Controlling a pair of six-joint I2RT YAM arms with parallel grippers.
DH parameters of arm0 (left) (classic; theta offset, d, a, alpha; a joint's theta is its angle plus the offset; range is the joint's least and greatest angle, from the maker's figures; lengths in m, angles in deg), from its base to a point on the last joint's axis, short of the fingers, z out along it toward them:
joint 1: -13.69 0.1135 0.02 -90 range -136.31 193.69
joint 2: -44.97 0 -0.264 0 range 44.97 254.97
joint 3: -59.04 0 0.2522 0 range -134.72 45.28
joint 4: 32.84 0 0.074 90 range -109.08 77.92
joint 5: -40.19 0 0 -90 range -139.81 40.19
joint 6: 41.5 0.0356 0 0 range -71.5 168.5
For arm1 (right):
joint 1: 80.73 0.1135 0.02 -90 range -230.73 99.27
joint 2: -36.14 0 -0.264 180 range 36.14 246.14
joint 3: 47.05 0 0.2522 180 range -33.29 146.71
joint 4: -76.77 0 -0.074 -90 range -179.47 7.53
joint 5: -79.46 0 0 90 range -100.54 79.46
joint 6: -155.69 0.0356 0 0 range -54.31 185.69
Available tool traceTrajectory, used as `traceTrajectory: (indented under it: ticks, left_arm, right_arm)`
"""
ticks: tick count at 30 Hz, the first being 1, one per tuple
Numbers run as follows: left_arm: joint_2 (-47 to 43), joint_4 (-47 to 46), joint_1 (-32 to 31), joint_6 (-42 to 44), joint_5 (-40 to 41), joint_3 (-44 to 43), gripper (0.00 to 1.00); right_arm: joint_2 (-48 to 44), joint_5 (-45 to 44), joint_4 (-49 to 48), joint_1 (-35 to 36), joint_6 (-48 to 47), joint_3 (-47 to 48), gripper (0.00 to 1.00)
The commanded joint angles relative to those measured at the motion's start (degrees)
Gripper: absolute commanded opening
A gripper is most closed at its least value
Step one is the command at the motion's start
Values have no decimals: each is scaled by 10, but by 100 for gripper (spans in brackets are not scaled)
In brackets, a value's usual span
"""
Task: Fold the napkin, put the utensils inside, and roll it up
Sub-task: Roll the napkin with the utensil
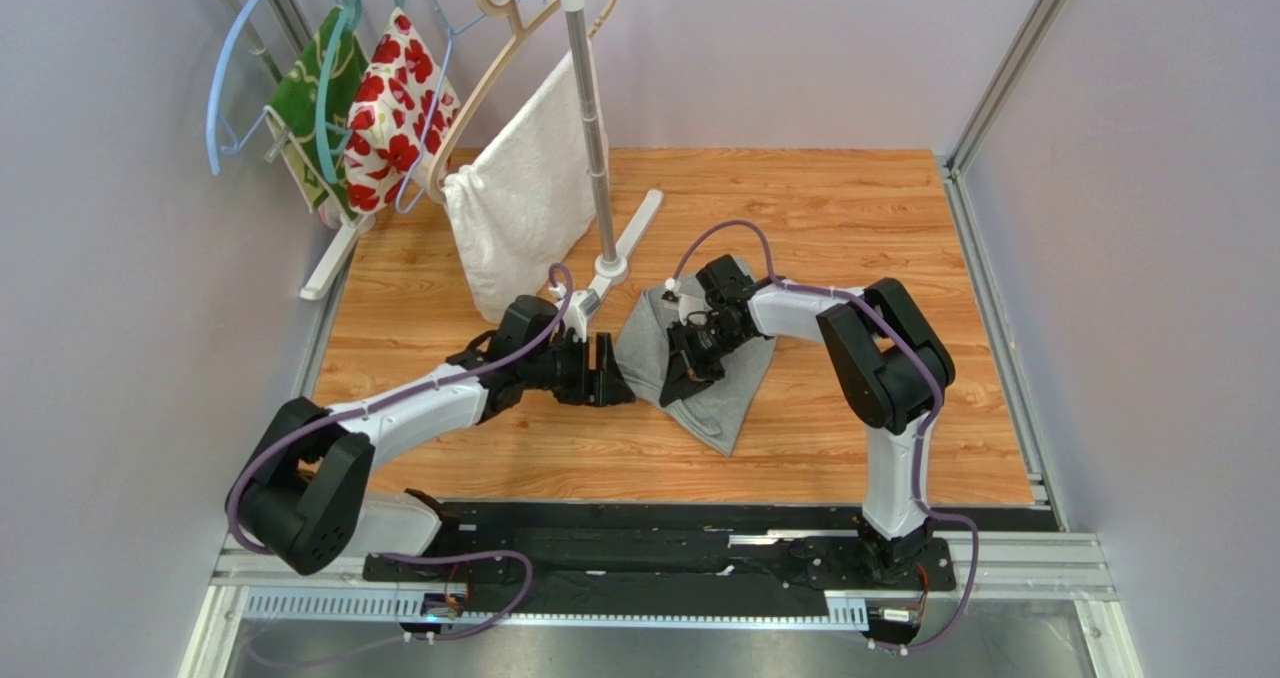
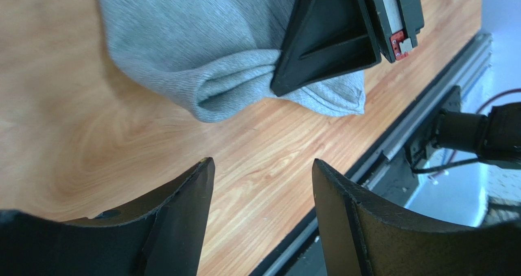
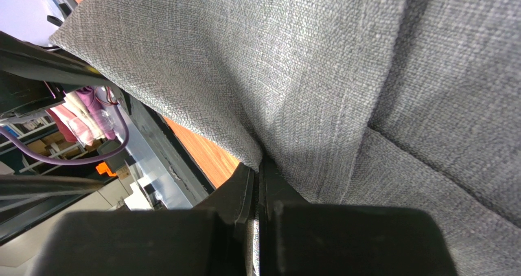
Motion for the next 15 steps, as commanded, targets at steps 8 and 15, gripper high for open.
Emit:
traceTrajectory:
  ticks: [8,15]
  left_arm:
    - [83,-117,-14,-56,-56,-44,69]
    - [112,-169,-13,-71,-45,-50,69]
  right_arm:
    - [16,-58,-3,-6,0,8,0]
    - [16,-62,-3,-6,2,8,0]
